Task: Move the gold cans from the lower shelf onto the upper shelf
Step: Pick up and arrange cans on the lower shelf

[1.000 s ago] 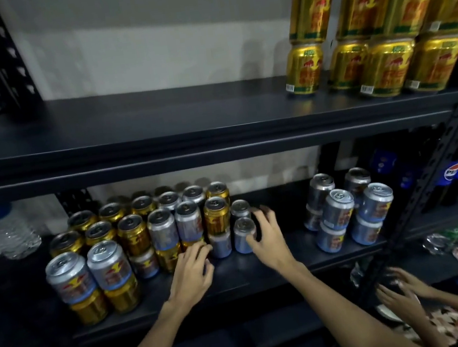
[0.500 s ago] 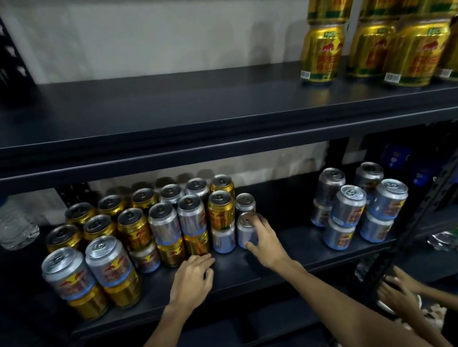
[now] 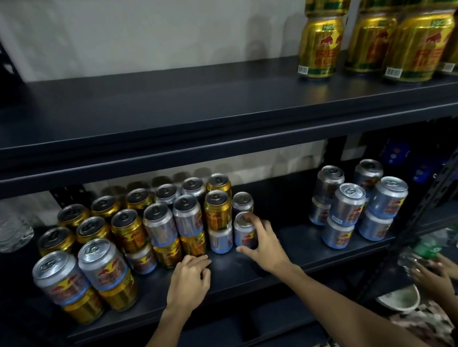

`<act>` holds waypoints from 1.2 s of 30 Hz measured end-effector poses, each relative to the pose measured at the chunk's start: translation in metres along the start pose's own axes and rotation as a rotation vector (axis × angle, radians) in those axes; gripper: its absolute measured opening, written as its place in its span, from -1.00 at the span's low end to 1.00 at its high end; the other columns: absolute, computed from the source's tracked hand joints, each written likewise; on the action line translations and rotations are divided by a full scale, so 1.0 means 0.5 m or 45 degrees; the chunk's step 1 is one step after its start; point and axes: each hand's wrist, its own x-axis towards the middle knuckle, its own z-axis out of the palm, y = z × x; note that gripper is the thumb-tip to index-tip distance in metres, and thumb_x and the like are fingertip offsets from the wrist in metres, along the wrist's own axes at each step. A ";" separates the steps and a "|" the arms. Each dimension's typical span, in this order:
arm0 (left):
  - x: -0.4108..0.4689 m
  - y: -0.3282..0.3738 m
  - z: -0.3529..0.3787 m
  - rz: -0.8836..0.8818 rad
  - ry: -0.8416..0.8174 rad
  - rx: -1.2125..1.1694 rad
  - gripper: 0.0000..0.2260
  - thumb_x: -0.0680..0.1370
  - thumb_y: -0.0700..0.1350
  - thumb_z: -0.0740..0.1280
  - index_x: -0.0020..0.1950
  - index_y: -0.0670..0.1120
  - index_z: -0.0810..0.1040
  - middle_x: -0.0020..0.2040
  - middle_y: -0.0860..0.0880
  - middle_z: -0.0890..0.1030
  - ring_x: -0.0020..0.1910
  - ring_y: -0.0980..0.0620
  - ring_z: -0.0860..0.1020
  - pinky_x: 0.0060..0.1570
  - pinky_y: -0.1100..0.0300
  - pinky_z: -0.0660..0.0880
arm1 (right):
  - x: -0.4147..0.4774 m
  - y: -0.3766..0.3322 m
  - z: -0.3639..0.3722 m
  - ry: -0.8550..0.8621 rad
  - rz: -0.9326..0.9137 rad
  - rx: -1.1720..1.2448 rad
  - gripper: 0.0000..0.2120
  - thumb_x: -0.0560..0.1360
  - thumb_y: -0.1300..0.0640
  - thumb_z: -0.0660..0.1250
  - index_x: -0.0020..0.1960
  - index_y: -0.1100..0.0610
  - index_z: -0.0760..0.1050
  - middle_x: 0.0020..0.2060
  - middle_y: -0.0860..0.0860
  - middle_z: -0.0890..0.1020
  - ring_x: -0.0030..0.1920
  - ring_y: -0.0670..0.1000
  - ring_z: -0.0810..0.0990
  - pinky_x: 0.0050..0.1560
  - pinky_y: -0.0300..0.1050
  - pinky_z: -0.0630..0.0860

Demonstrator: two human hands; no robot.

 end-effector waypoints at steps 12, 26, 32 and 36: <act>0.004 -0.004 0.000 0.054 0.000 -0.005 -0.77 0.43 -0.25 0.46 0.06 -0.09 0.72 0.08 0.05 0.69 0.04 0.10 0.57 -0.07 0.13 0.54 | 0.013 0.056 -0.067 0.292 0.191 -0.017 -0.27 0.45 0.11 0.56 0.52 0.01 0.30 0.19 0.11 0.52 0.18 0.16 0.58 0.22 0.10 0.55; 0.005 -0.011 0.006 0.043 0.010 -0.076 -0.77 0.43 -0.27 0.45 0.06 -0.09 0.71 0.08 0.05 0.69 0.06 0.11 0.57 -0.01 0.12 0.55 | 0.008 0.123 -0.118 0.287 0.169 -0.075 -0.23 0.52 0.17 0.49 0.61 0.03 0.16 0.26 0.14 0.40 0.27 0.23 0.49 0.33 0.22 0.44; 0.007 -0.014 0.007 0.060 -0.011 -0.058 -0.77 0.46 -0.25 0.42 0.09 -0.10 0.71 0.11 0.03 0.68 0.08 0.08 0.56 0.04 0.10 0.54 | -0.002 0.122 -0.120 0.276 0.138 -0.048 -0.25 0.52 0.26 0.46 0.60 0.13 0.18 0.24 0.21 0.42 0.25 0.24 0.49 0.30 0.06 0.42; 0.005 -0.016 0.006 0.061 -0.013 -0.056 -0.77 0.47 -0.24 0.41 0.10 -0.10 0.70 0.13 0.03 0.67 0.09 0.07 0.55 0.06 0.10 0.53 | -0.007 0.123 -0.119 0.283 0.119 -0.030 -0.27 0.53 0.26 0.46 0.59 0.14 0.19 0.24 0.21 0.43 0.25 0.24 0.49 0.30 0.06 0.42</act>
